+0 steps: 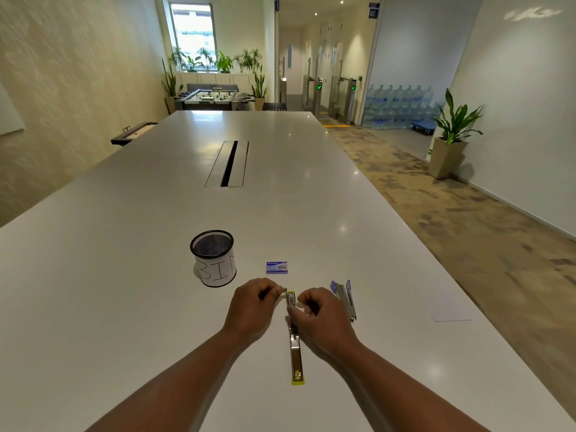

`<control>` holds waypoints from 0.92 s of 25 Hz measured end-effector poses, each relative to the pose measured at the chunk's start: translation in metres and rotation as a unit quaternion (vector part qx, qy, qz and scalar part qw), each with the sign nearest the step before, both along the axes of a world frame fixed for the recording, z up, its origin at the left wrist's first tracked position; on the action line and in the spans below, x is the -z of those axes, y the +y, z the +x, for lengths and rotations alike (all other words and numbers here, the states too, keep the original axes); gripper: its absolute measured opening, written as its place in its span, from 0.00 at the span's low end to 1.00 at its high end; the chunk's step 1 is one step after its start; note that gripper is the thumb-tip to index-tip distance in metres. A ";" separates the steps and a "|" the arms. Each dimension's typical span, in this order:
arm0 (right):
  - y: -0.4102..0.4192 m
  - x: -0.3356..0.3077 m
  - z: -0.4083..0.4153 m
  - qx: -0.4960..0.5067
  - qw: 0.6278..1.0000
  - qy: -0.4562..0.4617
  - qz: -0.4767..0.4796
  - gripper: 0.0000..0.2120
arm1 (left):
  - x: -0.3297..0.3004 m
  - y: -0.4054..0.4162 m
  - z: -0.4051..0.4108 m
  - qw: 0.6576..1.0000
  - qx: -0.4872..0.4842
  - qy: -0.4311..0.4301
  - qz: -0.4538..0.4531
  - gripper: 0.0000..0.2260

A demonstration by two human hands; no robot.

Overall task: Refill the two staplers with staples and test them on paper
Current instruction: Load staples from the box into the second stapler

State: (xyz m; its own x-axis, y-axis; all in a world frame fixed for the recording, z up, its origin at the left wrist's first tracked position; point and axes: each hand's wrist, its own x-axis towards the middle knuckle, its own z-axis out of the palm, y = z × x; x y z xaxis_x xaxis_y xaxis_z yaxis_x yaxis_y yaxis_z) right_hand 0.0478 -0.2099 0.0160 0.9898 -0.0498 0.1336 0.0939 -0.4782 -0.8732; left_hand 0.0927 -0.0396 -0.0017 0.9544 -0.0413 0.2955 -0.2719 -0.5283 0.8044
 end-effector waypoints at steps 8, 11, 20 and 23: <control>0.000 0.017 -0.004 0.009 0.992 -0.049 -0.116 0.16 | -0.004 0.013 0.008 0.977 -0.025 0.136 -0.165 0.12; 0.001 0.018 -0.002 0.002 0.992 -0.048 -0.115 0.16 | -0.003 0.014 0.009 0.956 -0.004 0.181 -0.229 0.11; 0.000 0.022 0.000 -0.001 0.993 -0.055 -0.106 0.13 | -0.029 0.003 0.013 0.985 0.014 0.164 -0.041 0.05; -0.001 0.022 0.000 -0.004 0.992 -0.053 -0.110 0.13 | -0.040 0.001 0.017 0.987 0.067 0.141 0.044 0.06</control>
